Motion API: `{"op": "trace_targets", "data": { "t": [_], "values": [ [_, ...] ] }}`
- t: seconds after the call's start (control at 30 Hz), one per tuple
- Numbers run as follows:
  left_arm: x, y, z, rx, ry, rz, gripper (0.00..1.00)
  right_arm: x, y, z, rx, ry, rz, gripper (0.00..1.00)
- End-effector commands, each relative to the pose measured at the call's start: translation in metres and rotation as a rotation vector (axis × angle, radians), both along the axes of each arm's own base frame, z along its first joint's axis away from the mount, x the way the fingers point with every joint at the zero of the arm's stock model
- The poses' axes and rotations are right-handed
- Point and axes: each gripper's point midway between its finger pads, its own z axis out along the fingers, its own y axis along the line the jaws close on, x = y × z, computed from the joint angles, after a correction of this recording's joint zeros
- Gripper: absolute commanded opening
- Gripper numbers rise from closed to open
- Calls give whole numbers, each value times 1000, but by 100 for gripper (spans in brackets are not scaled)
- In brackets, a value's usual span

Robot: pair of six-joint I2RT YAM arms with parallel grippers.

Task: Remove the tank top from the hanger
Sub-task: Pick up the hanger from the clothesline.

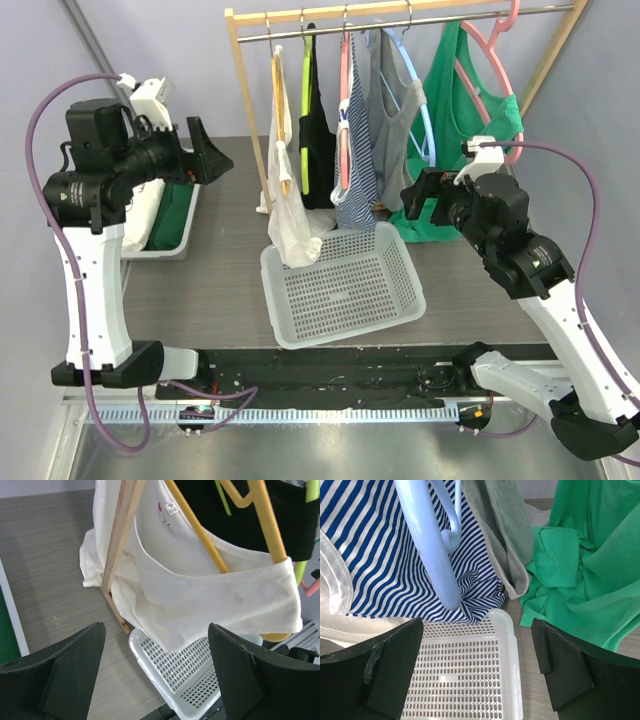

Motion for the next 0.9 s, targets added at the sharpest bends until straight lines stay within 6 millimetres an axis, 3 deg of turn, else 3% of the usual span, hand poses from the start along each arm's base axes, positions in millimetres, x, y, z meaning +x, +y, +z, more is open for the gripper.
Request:
{"op": "trace_targets", "data": {
  "t": [0.0, 0.07, 0.1, 0.17, 0.2, 0.27, 0.3, 0.6, 0.73, 0.87],
  "values": [
    [-13, -9, 47, -41, -164, -53, 87, 10, 2, 16, -12, -62, -3, 100],
    [-16, -22, 59, -97, -178, -126, 86, 12, 3, 14, -20, -61, -6, 100],
    [-15, -26, 77, -119, -233, -133, 78, 14, 3, 13, -23, -60, -7, 100],
    [-8, -29, 92, -115, -273, -99, 75, 16, 4, 12, -22, -65, -10, 100],
    [1, -29, 107, -113, -310, -74, 74, 17, 5, 10, -24, -64, -11, 100],
    [14, -26, 116, -108, -331, -17, 77, 16, 5, 8, -19, -73, -8, 100],
    [18, -34, 120, -114, -343, -25, 77, 16, 5, 9, -11, -78, -11, 100],
    [75, -48, 125, -99, -426, 126, 82, 11, 3, -1, 5, -65, -25, 100],
    [86, -61, 121, -76, -434, 139, 82, 8, 0, -5, 7, -62, -32, 97],
    [82, -85, 122, -59, -455, 96, 82, 5, -3, -12, 6, -55, -38, 97]
  ]
}}
